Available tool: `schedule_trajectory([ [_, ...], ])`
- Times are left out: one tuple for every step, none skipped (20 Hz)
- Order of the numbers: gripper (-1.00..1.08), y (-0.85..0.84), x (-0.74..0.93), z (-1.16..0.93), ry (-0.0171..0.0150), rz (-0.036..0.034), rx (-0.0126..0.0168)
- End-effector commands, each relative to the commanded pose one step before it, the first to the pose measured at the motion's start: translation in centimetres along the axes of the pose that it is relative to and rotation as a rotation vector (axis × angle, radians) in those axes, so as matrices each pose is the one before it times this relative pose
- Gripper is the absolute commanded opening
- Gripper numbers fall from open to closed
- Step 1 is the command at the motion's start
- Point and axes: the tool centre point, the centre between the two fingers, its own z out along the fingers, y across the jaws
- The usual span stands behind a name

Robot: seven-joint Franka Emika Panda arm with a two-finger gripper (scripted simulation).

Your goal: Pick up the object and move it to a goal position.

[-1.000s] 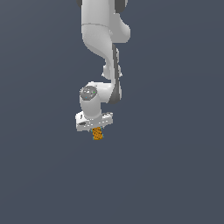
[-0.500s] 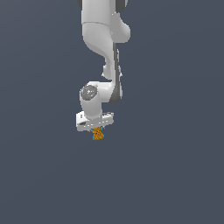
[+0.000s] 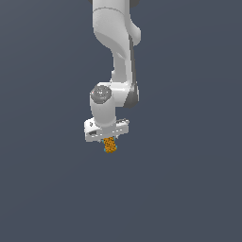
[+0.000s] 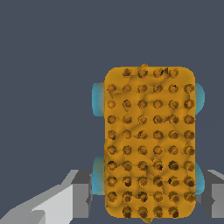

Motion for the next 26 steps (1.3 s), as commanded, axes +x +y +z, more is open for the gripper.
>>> schedule_trajectory([
  [-1.00,-0.750,1.333,-1.938,0.00131,-0.00035,-0.00049],
  [-1.00,-0.311,0.565,-0.798,0.00000,0.00000,0.00000],
  [-1.00,-0.317,0.580,-0.816,0.00000,0.00000,0.00000],
  [-1.00,-0.320,0.593,-0.828,0.00000,0.00000,0.00000],
  [-1.00,-0.322,0.604,-0.837,0.00000,0.00000,0.00000],
  [-1.00,-0.321,0.610,-0.838,0.00000,0.00000,0.00000],
  [-1.00,-0.303,0.585,-0.797,0.00000,0.00000,0.00000],
  [-1.00,-0.282,0.550,-0.743,0.00000,0.00000,0.00000],
  [-1.00,-0.261,0.515,-0.690,0.00000,0.00000,0.00000],
  [-1.00,-0.240,0.481,-0.639,0.00000,0.00000,0.00000],
  [-1.00,-0.219,0.448,-0.587,0.00000,0.00000,0.00000],
  [-1.00,-0.198,0.415,-0.536,0.00000,0.00000,0.00000],
  [-1.00,-0.200,0.387,-0.498,0.00029,-0.00046,0.00042],
  [-1.00,-0.160,0.350,-0.441,0.00000,0.00000,0.00000],
  [-1.00,-0.143,0.317,-0.395,0.00000,0.00000,0.00000],
  [-1.00,-0.126,0.283,-0.351,0.00000,0.00000,0.00000],
  [-1.00,-0.110,0.251,-0.309,0.00000,0.00000,0.00000],
  [-1.00,-0.095,0.221,-0.268,0.00000,0.00000,0.00000],
  [-1.00,-0.080,0.191,-0.228,0.00000,0.00000,0.00000],
  [-1.00,-0.064,0.162,-0.189,0.00000,0.00000,0.00000],
  [-1.00,-0.049,0.134,-0.150,0.00000,0.00000,0.00000],
  [-1.00,-0.035,0.107,-0.112,0.00000,0.00000,0.00000],
  [-1.00,-0.021,0.080,-0.076,0.00000,0.00000,0.00000],
  [-1.00,-0.007,0.054,-0.041,0.00000,0.00000,0.00000],
  [-1.00,0.002,0.030,-0.013,0.00000,0.00000,0.00000],
  [-1.00,0.003,0.008,0.000,0.00000,0.00000,0.00000],
])
